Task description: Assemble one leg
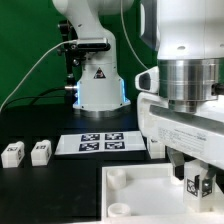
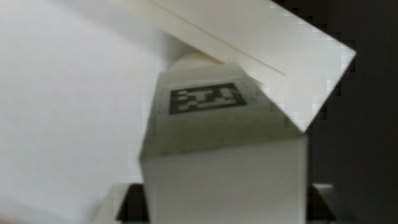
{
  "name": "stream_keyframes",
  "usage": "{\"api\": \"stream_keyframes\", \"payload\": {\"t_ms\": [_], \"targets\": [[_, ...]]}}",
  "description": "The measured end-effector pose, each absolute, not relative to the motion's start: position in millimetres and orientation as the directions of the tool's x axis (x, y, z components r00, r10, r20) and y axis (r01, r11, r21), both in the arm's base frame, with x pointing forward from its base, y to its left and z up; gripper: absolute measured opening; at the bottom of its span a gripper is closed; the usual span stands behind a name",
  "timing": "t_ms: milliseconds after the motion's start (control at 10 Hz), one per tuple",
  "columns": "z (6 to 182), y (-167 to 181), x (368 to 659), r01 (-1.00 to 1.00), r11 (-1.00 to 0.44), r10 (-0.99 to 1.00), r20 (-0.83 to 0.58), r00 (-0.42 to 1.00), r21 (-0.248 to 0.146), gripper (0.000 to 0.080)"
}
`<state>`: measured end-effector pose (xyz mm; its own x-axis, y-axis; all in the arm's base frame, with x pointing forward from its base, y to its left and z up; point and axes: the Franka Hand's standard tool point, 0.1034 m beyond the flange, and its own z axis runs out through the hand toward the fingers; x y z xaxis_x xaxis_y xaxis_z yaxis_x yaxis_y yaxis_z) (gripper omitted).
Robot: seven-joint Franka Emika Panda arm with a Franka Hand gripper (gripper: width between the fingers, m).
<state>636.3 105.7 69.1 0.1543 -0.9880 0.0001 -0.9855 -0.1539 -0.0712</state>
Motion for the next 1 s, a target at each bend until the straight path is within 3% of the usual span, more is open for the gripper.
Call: {"api": "stream_keyframes", "payload": {"t_ms": [200, 300, 400, 500, 700, 800, 900, 1000], "targets": [[67.6, 107, 629, -0.962, 0.266, -0.963, -0.066, -0.262, -0.059, 0.0300], [67.1, 106, 627, -0.916, 0.398, -0.916, -0.072, -0.395, -0.043, 0.0300], [67.1, 105, 627, -0.912, 0.408, -0.912, -0.071, -0.405, -0.041, 0.0300], [66.9, 105, 627, -0.926, 0.375, -0.926, -0.068, -0.372, -0.044, 0.0300], [65.9, 107, 626, -0.935, 0.352, -0.935, -0.067, -0.348, -0.045, 0.0546], [65.1, 113, 625, -0.975, 0.216, -0.975, -0.054, -0.213, -0.053, 0.0546], [66.8, 119, 626, -0.998, 0.010, -0.999, -0.046, -0.007, -0.066, 0.0629], [67.0, 123, 625, -0.986, -0.150, -0.988, -0.038, 0.153, -0.075, 0.0629]]}}
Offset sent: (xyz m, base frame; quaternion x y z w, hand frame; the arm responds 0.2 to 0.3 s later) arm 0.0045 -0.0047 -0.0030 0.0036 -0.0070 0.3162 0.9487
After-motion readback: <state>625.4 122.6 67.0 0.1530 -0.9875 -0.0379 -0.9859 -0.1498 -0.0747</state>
